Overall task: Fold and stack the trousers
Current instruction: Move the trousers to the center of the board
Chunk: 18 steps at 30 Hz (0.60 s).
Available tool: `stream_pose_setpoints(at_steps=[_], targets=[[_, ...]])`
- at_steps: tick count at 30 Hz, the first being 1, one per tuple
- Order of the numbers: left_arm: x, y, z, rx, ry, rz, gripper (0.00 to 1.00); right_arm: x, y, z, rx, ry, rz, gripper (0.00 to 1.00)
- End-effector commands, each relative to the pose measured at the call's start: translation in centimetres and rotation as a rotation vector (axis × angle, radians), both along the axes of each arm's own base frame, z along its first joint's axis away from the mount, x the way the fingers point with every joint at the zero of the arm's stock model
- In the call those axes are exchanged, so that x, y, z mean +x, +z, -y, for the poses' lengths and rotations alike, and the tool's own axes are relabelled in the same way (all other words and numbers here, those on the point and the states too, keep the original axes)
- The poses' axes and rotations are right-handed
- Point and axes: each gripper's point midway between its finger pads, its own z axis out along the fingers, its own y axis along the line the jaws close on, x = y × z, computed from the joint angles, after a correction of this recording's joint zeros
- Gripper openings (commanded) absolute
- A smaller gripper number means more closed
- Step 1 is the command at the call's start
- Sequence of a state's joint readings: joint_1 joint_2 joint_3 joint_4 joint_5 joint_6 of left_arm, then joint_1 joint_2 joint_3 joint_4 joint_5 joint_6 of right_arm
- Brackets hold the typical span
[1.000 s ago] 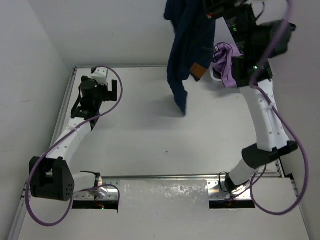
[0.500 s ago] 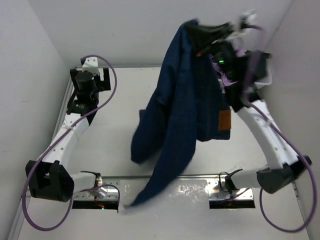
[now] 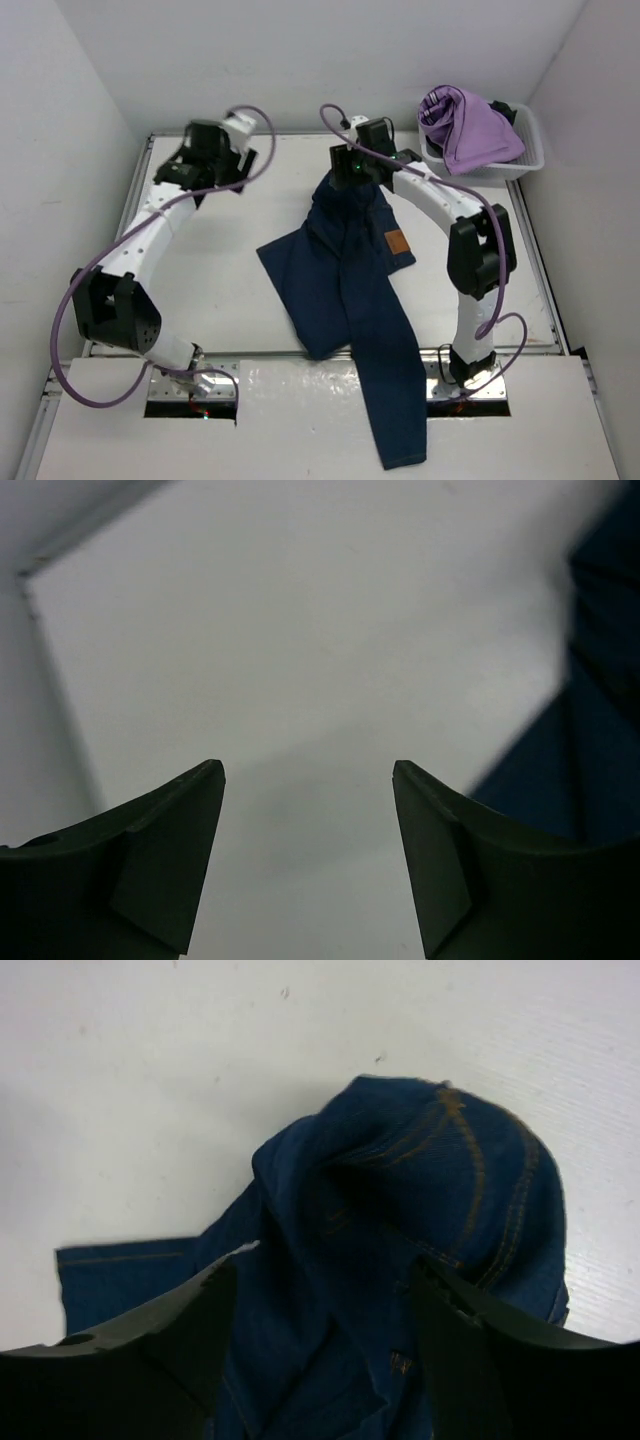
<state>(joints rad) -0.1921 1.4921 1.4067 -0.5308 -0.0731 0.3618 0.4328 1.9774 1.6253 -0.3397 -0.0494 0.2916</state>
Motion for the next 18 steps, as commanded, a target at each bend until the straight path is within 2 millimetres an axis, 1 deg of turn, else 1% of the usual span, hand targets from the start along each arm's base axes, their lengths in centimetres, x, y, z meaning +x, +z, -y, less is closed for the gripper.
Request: stream_pose_setpoints(at_steps=[1,2,3,4,6,7,8,9,11,13,14,15,16,17,18], targets=[[-5.4,-4.2,4.3,0.002,-0.207,-0.176,0.68,0.6,5.2,3.5,0.089,-0.037,0.057,0.69],[-6.8,-6.2,5.2,0.008,-0.250,-0.232,0.68,0.6,5.4,4.1,0.115,-0.047,0.059,0.71],[-7.8,-7.2,5.9,0.006,-0.283,-0.263,0.69,0.3,6.0,5.1,0.123,-0.056,0.069,0.75],[-9.4,-9.5,6.9,0.023,-0.327,-0.319,0.71,-0.6,4.5,5.8,0.097,-0.058,0.042,0.75],[-10.6,-12.0,7.4,0.083,-0.378,-0.357,0.74,-1.5,3.7,6.7,0.046,-0.050,0.044,0.76],[-12.2,-14.4,7.8,0.126,-0.416,-0.403,0.74,-2.3,2.2,7.1,0.029,-0.055,0.007,0.76],[-11.9,-15.6,7.9,0.151,-0.412,-0.399,0.75,-2.8,1.5,7.4,0.020,-0.062,-0.013,0.77],[-12.8,-17.2,7.9,0.167,-0.423,-0.429,0.76,-3.4,0.4,7.6,0.011,-0.065,-0.039,0.77],[-12.7,-18.8,8.3,0.174,-0.432,-0.450,0.76,-3.9,-0.8,7.7,0.011,-0.075,-0.076,0.77],[-13.2,-19.6,9.1,0.185,-0.465,-0.455,0.76,-4.4,-2.4,8.3,-0.016,-0.095,-0.110,0.77],[-12.8,-19.7,9.5,0.187,-0.475,-0.428,0.77,-4.7,-3.1,9.2,-0.040,-0.125,-0.136,0.76],[-12.8,-19.9,9.8,0.194,-0.489,-0.416,0.77,-5.0,-3.8,10.1,-0.061,-0.153,-0.164,0.76],[-13.4,-20.5,10.2,0.203,-0.513,-0.418,0.78,-5.4,-4.7,11.1,-0.081,-0.180,-0.196,0.74],[-12.8,-20.8,10.0,0.244,-0.505,-0.391,0.78,-6.1,-5.5,12.8,-0.114,-0.226,-0.238,0.73],[-13.3,-21.6,10.0,0.271,-0.520,-0.396,0.78,-7.1,-6.6,13.6,-0.131,-0.237,-0.277,0.72]])
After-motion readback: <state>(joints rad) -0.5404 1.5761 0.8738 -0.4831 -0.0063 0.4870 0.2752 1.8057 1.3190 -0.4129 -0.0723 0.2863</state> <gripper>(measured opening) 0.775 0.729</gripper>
